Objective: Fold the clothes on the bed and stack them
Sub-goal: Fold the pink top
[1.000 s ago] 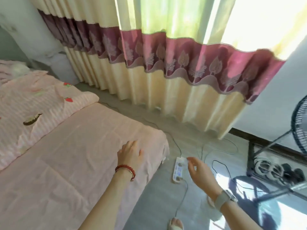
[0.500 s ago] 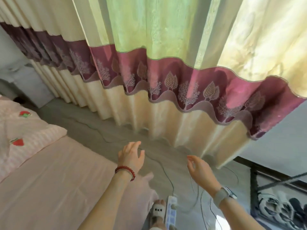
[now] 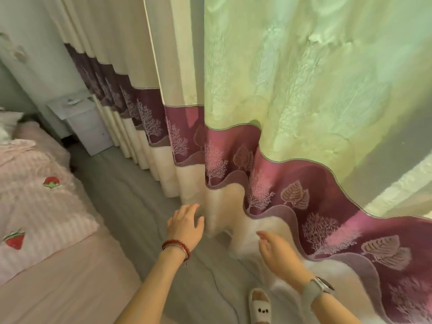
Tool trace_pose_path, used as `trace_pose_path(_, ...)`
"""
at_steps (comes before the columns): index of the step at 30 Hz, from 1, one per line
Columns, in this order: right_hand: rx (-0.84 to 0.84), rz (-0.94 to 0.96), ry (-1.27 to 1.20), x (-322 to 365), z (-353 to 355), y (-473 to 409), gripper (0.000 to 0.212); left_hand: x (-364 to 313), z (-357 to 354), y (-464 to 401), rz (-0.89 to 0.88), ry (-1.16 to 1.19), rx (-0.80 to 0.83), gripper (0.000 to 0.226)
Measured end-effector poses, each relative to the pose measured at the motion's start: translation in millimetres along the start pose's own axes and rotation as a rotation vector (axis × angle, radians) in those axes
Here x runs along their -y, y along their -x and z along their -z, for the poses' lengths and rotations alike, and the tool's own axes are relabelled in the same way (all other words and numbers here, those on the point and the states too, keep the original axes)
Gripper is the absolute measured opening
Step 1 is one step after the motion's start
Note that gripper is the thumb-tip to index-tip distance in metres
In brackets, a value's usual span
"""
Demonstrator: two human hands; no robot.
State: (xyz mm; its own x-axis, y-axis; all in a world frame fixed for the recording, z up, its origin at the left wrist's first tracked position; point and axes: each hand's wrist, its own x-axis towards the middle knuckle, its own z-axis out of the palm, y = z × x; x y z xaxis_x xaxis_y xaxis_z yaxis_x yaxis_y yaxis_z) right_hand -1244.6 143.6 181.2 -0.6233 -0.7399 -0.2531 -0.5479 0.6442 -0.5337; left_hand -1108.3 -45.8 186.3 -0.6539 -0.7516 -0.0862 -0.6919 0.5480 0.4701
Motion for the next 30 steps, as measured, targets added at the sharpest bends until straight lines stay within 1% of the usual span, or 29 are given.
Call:
trace_pose_path(3, 0.072, 0.116, 0.043, 4.5, 7.9, -78.8, 0.038, 12.4, -6.4, -57.1, 0.141, 0.004, -0.067, 0.042)
trace_pose_path(5, 0.112, 0.199, 0.093, 8.9, 14.0, -126.3, 0.039, 13.5, -12.1, -87.3, 0.234, 0.02, -0.085, 0.043)
trace_pose_path(7, 0.124, 0.262, 0.135, 20.5, 18.5, -167.7, 0.039, 9.6, -14.0, -112.7, 0.285, 0.017, -0.088, 0.044)
trace_pose_path(10, 0.224, 0.367, 0.161, 55.7, 16.4, -213.4, 0.038, 13.7, -6.5, -130.1, 0.373, 0.028, -0.107, 0.044)
trace_pose_path(13, 0.337, 0.481, 0.223, 102.3, -2.8, -253.8, 0.036, 44.2, 19.0, -131.3, 0.497, 0.043, -0.154, 0.044)
trace_pose_path(16, 0.447, 0.594, 0.265, 164.4, -30.4, -288.7, 0.033, 95.8, 56.6, -124.3, 0.674, 0.031, -0.202, 0.043)
trace_pose_path(18, 0.492, 0.673, 0.266, 211.3, -51.3, -309.0, 0.034, 136.2, 84.2, -126.2, 0.786, 0.004, -0.245, 0.042)
trace_pose_path(21, 0.535, 0.772, 0.247, 287.3, -92.9, -347.2, 0.038, 203.5, 128.5, -148.4, 0.894, 0.019, -0.333, 0.038)
trace_pose_path(25, 0.555, 0.856, 0.262, 413.5, -151.4, -400.1, 0.038, 299.3, 204.9, -193.8, 0.916, 0.038, -0.445, 0.041)
trace_pose_path(30, 0.551, 0.938, 0.267, 566.0, -194.4, -439.1, 0.039, 396.8, 299.3, -232.6, 0.949, 0.063, -0.52, 0.043)
